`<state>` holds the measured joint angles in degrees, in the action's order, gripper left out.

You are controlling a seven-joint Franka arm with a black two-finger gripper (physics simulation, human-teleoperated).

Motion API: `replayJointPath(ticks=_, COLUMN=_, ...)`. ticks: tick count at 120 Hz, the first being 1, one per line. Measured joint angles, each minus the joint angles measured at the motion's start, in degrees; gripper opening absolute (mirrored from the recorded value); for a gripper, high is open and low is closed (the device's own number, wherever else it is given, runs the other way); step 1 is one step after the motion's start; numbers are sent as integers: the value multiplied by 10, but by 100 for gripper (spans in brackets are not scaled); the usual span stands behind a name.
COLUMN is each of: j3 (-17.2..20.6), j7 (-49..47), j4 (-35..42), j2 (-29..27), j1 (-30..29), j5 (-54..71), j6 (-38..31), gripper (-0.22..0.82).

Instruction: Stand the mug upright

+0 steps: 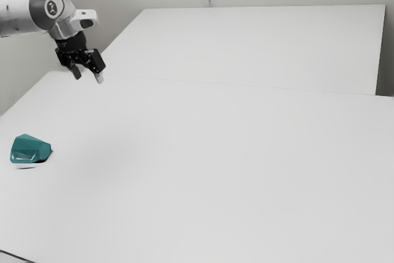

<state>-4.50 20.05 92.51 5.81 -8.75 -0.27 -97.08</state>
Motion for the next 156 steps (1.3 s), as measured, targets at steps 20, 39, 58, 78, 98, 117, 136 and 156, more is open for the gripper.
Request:
replayJointPath(ticks=20, j3=-16, j7=12, j4=10, j2=-8, j1=15, j5=-17, j6=-23, gripper=60)
replayJointPath(ticks=39, j3=-92, j7=19, j4=88, j2=-28, j1=14, j5=-57, j6=-80, gripper=60)
replayJointPath(ticks=58, j3=-101, j7=59, j4=158, j2=-30, j1=-102, j5=-154, j6=-154, gripper=60)
replayJointPath(ticks=78, j3=-78, j7=165, j4=194, j2=-16, j1=-234, j5=-320, j6=-219, gripper=60)
replayJointPath(ticks=98, j3=-59, j7=306, j4=196, j2=23, j1=-321, j5=-450, j6=-226, gripper=60)
replayJointPath(ticks=117, j3=21, j7=439, j4=199, j2=45, j1=-463, j5=-494, j6=-202, gripper=60)
replayJointPath(ticks=136, j3=30, j7=555, j4=193, j2=84, j1=-502, j5=-505, j6=-187, gripper=60)
replayJointPath(ticks=156, j3=50, j7=654, j4=170, j2=126, j1=-536, j5=-510, j6=-175, gripper=60)
